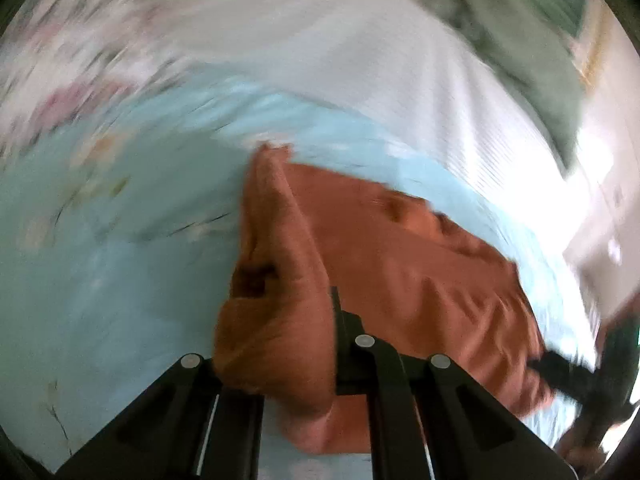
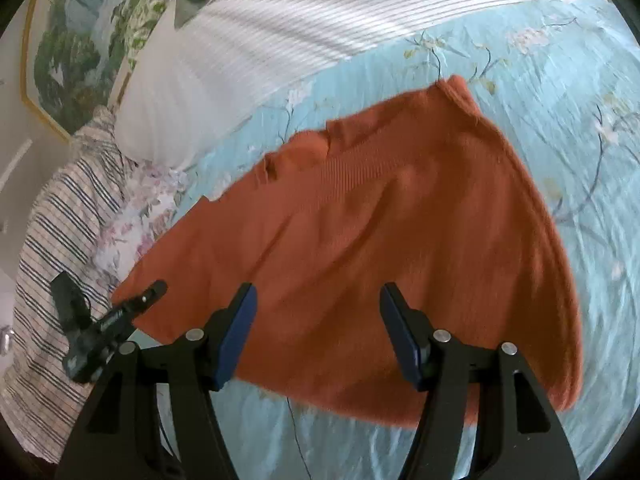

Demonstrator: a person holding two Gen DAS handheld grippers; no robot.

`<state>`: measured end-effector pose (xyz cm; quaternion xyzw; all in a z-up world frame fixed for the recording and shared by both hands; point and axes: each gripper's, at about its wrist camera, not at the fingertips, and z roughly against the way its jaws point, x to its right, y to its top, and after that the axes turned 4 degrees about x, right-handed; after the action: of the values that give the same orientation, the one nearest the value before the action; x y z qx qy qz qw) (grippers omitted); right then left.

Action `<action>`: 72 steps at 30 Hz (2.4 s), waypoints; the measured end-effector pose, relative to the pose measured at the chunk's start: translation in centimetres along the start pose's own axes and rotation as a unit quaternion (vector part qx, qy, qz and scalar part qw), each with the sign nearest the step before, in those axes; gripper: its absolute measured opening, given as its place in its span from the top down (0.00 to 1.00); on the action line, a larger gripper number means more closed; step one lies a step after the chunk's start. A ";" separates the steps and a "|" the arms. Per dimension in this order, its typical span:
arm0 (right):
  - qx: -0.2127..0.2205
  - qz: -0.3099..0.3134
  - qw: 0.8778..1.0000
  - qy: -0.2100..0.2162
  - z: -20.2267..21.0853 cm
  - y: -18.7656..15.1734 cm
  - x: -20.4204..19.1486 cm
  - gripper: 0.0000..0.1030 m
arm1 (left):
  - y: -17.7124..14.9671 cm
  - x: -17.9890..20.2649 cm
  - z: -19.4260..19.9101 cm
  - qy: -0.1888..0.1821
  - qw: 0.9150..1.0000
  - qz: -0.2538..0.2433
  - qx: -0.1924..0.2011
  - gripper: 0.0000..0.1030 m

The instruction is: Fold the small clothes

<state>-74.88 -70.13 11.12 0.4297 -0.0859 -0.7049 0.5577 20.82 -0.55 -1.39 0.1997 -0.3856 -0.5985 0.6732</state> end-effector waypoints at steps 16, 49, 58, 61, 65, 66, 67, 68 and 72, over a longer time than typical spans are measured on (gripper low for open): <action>-0.138 -0.013 0.986 0.097 -10.1 3.9 -1.1 0.28 | -8.1 13.7 -3.0 -0.012 0.963 -0.269 -0.001 0.94; -0.059 0.033 0.998 0.011 -3.9 8.0 7.9 0.84 | -9.4 27.4 -4.3 -0.176 0.942 -0.283 -0.048 0.92; -0.052 0.023 0.998 -0.003 -2.0 6.3 8.5 0.55 | -9.3 24.1 -4.0 -0.200 0.945 -0.235 -0.106 0.55; -0.020 0.051 0.998 -0.032 -0.1 6.3 7.7 0.28 | -8.2 21.0 -2.5 -0.204 0.951 -0.208 -0.107 0.35; -0.019 0.036 0.999 -0.033 0.7 6.2 8.4 0.25 | -6.0 16.1 -1.8 -0.174 0.966 -0.161 -0.102 0.28; -0.025 0.027 0.999 -0.032 0.5 6.2 8.8 0.25 | -5.8 15.4 -1.5 -0.167 0.969 -0.153 -0.102 0.27; -0.030 0.021 0.999 -0.034 0.3 6.0 9.0 0.25 | -5.2 14.0 -1.9 -0.154 0.973 -0.137 -0.101 0.27; -0.035 0.018 0.999 -0.035 0.1 5.8 9.2 0.25 | -4.6 12.6 -2.5 -0.142 0.978 -0.117 -0.103 0.26; -0.050 0.005 0.998 -0.026 -0.9 5.5 9.7 0.25 | -3.3 9.1 -5.7 -0.139 0.978 -0.047 -0.146 0.26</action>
<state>-70.43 -80.18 8.95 0.3821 -0.0675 -0.7164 0.5799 22.88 -11.06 -4.80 0.0319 -0.3737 -0.7014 0.6061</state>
